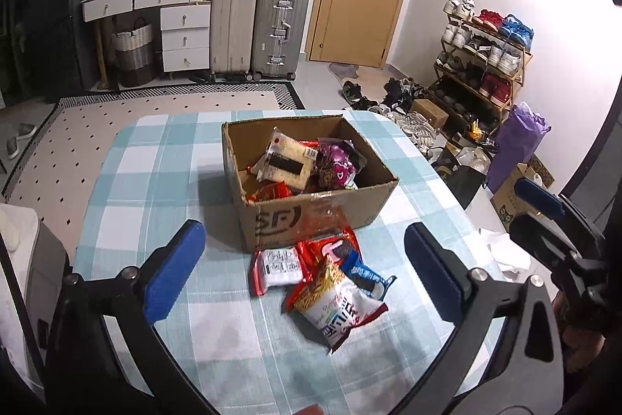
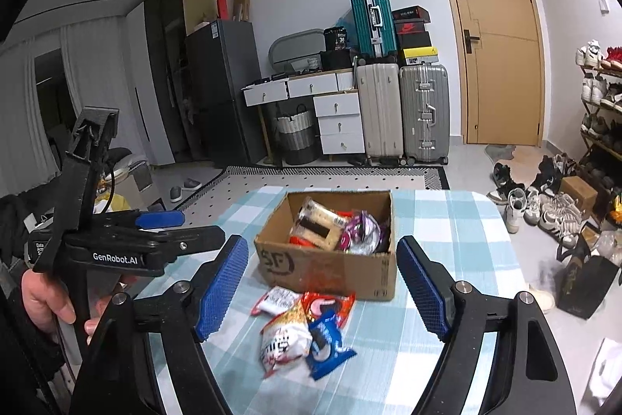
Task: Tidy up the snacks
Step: 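Move both tools back over the remaining snacks on the table, then grasp the noodle snack bag with the left gripper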
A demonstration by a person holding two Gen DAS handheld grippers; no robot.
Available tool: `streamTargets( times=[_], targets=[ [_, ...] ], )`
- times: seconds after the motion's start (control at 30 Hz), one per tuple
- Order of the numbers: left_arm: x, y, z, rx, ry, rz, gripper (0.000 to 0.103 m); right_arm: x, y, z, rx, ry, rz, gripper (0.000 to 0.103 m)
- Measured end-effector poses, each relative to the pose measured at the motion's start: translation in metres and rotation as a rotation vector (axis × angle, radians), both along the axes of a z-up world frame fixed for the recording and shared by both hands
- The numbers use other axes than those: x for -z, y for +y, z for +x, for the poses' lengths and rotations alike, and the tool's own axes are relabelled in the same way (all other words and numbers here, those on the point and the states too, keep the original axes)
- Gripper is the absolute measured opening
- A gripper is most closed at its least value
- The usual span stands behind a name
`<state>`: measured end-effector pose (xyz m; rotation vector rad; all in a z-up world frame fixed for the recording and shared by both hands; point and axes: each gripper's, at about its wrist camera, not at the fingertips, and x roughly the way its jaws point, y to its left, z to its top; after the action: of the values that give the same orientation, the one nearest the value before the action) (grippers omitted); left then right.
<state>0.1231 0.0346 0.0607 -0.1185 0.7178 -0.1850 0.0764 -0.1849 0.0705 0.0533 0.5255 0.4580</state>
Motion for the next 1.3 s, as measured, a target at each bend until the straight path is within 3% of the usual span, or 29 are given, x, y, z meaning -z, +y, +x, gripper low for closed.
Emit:
streamTargets(
  times=[0.43,0.77,1.1,1.3],
  targets=[
    [0.028,-0.004,-0.03,-0.017,-0.029,0.021,0.102,0.034,-0.005,-0.014,0.006,0.059,0.026,0.082],
    [0.088,-0.015,-0.016,-0.005,0.089,-0.027,0.102,0.066,-0.005,-0.014,0.014,0.093,0.016,0.082],
    [0.157,-0.031,0.021,0.01,0.215,-0.063,0.102,0.094,-0.013,-0.012,0.038,0.137,0.027,0.082],
    [0.182,-0.037,0.043,0.017,0.251,-0.08,0.102,0.102,-0.022,-0.014,0.058,0.152,0.035,0.082]
  ],
)
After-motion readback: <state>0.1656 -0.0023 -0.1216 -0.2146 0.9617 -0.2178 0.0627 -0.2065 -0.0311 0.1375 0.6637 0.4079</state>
